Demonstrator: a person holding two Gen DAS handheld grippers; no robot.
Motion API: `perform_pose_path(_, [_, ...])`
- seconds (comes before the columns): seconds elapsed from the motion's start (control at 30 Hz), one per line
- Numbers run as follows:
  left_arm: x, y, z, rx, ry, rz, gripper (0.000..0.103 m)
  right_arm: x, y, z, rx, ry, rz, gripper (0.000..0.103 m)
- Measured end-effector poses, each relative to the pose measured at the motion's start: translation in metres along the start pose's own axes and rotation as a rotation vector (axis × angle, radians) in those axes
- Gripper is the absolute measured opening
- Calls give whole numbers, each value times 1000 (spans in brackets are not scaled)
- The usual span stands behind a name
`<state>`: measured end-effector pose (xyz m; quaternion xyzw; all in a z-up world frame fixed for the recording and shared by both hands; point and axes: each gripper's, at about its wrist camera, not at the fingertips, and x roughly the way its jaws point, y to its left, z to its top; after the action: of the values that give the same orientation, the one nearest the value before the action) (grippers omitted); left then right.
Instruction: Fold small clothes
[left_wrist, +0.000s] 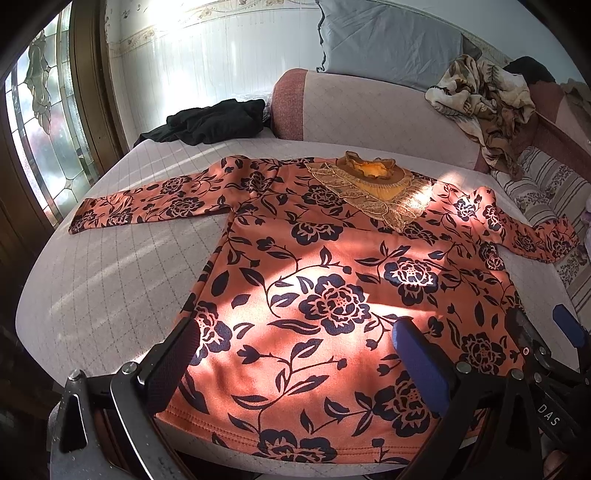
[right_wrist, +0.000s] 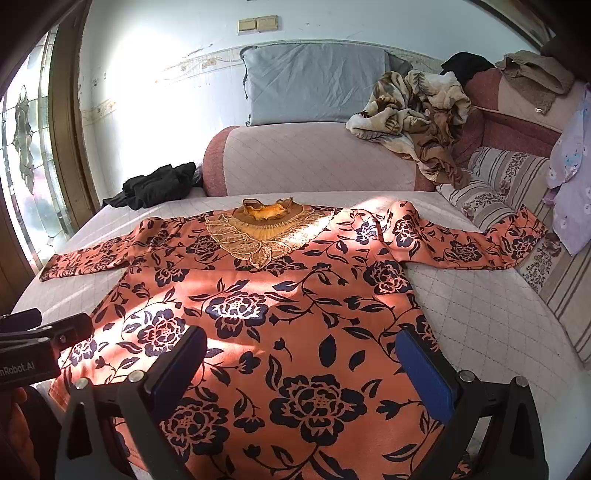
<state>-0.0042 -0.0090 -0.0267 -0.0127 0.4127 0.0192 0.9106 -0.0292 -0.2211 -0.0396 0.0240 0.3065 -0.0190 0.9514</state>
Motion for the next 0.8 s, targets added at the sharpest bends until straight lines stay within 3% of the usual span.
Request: perform_pose_path(0.8, [1,-2,-3,3,-2,2,103,0,0,-2,0,1,1,103])
